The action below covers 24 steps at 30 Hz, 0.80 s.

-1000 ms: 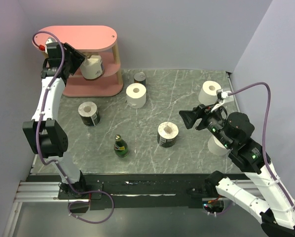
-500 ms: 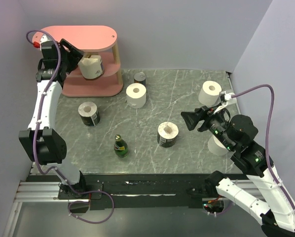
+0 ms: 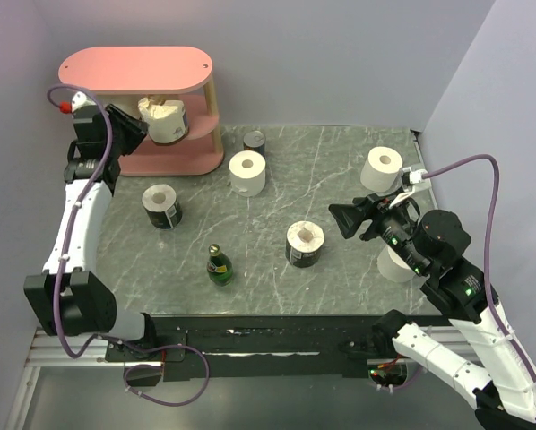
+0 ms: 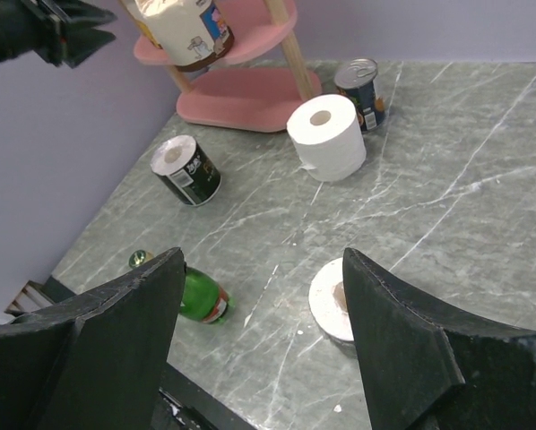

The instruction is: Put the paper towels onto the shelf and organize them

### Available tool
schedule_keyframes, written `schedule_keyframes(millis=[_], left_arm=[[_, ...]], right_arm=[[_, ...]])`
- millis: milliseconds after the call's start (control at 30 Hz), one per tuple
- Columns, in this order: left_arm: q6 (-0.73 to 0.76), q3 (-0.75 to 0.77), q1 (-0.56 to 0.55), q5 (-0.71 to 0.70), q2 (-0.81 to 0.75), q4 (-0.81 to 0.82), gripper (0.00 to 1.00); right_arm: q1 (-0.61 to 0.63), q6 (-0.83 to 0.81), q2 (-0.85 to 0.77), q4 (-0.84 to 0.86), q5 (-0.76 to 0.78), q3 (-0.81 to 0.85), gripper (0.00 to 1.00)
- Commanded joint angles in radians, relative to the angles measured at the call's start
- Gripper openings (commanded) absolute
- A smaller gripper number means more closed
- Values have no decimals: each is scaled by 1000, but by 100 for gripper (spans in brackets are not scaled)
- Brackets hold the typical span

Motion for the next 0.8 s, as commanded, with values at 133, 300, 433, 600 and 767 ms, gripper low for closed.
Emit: schedule_keyframes(millis=[133,300,433,600,767], left_arm=[[2,1,-17,33,129,122,39],[-13,51,-23,27,192,179,39],[-19,94,-30,19,246,203,40],[-30,113,-53,19,293,257,41],[-27,156,-76,11,335,253,41]], right_arm=[[-2,-1,18,54,-5,16,78],[-3,-10,42,67,-12,25,78],[-3,-21,70,70,-8,41,78],[-3,-39,91,89,3,54,78],[-3,-50,111,103,2,56,78]])
